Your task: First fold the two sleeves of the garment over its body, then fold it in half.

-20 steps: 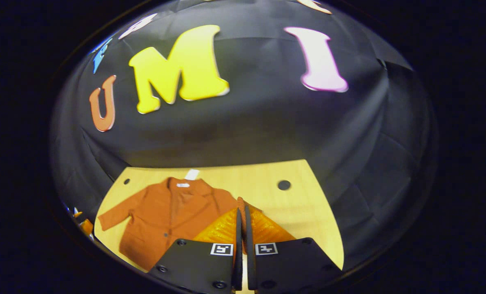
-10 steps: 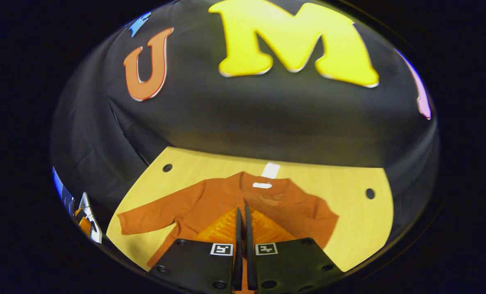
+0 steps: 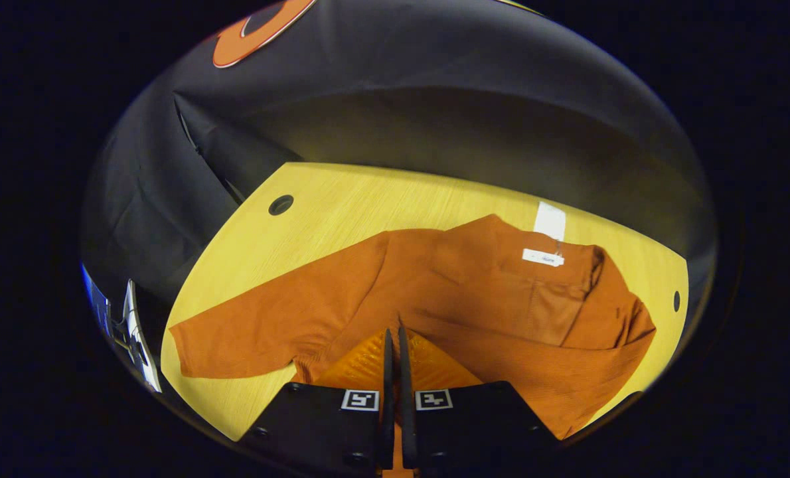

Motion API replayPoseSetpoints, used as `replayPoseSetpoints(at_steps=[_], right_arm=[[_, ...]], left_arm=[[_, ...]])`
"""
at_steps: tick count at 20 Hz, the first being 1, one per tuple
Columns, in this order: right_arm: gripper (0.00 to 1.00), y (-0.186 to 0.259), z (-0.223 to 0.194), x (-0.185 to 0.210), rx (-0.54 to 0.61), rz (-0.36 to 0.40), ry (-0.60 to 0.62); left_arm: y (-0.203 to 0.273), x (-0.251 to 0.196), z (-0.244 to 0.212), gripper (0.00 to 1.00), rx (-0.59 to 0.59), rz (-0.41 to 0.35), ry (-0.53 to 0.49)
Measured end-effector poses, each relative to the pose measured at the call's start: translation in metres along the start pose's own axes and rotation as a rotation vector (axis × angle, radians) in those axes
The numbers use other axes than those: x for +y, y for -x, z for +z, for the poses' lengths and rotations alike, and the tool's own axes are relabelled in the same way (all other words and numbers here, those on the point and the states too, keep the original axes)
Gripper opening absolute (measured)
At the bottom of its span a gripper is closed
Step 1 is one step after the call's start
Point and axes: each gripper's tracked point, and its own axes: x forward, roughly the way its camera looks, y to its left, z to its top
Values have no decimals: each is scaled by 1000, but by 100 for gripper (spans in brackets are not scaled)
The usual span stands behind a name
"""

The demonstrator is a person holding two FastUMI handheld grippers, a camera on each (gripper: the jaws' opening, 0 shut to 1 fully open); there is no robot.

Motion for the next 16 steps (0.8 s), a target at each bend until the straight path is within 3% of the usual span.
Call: replayPoseSetpoints(at_steps=[5,11,12,13,16], right_arm=[[5,-15,-11,12,-1,6,-55],[13,-16,-4,21,-33,37,-124],[8,-15,-3,25,-41,54,-134],[23,-12,0,28,-47,61,-136],[27,-2,5,37,-75,91,-136]], left_arm=[[-19,1,0,99,16,-10,21],[-33,-7,6,99,15,-31,3],[-34,-7,6,99,16,-32,5],[-36,-6,5,98,15,-31,8],[-37,1,-1,99,23,-21,15]])
